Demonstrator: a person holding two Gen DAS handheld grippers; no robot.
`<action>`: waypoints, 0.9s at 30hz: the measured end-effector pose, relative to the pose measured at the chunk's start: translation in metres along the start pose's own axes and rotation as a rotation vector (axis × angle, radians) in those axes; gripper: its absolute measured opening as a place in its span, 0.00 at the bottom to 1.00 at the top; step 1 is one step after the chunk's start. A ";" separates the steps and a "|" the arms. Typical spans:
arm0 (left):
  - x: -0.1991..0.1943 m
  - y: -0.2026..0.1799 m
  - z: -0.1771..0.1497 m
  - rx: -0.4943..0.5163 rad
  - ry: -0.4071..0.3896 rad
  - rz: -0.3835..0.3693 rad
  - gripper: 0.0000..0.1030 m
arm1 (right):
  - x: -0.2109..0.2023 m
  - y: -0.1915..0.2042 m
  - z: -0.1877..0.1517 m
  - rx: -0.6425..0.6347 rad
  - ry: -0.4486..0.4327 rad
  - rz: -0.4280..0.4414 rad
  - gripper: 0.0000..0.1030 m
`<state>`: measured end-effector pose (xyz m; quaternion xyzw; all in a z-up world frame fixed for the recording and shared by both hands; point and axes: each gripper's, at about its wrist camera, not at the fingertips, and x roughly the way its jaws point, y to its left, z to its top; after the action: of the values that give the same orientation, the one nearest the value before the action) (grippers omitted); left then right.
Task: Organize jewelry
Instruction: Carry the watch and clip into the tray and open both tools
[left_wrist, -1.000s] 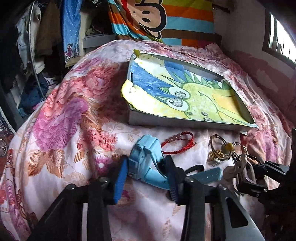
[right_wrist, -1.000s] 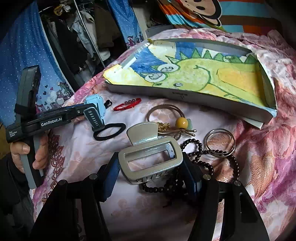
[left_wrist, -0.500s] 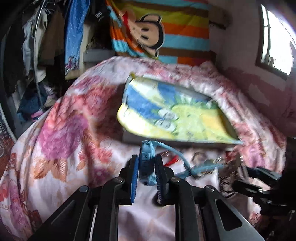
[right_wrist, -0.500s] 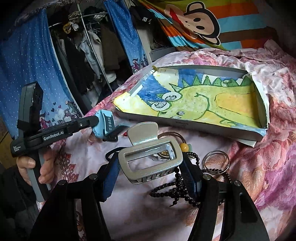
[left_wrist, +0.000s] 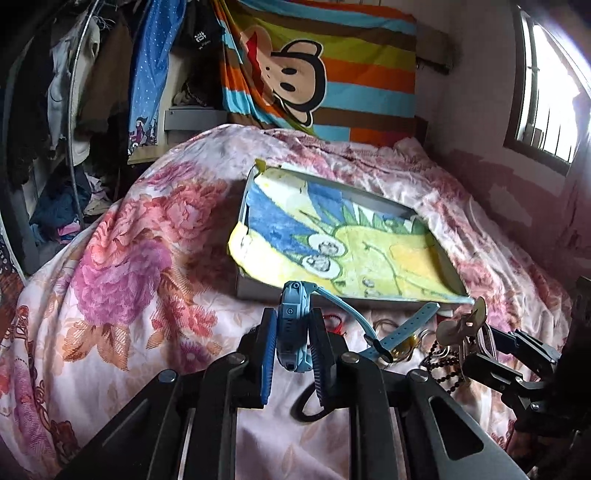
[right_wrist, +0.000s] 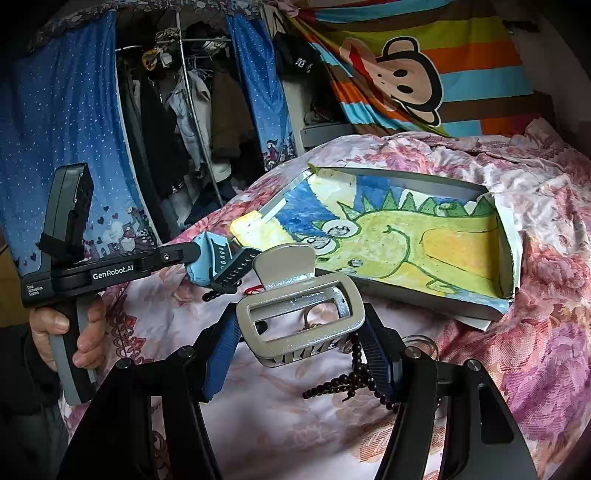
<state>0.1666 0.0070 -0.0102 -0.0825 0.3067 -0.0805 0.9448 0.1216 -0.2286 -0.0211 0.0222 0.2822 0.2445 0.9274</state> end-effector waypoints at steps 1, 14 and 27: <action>0.000 0.000 0.000 -0.002 -0.001 -0.005 0.16 | 0.001 0.000 0.000 -0.001 0.009 0.007 0.57; 0.010 0.001 -0.004 0.007 0.068 0.044 0.16 | 0.046 0.024 -0.025 -0.117 0.289 0.027 0.61; 0.025 0.014 -0.011 -0.023 0.173 0.117 0.16 | 0.046 0.024 -0.012 -0.109 0.230 0.063 0.57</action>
<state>0.1821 0.0145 -0.0359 -0.0682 0.3924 -0.0286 0.9168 0.1376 -0.1878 -0.0504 -0.0478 0.3722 0.2896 0.8805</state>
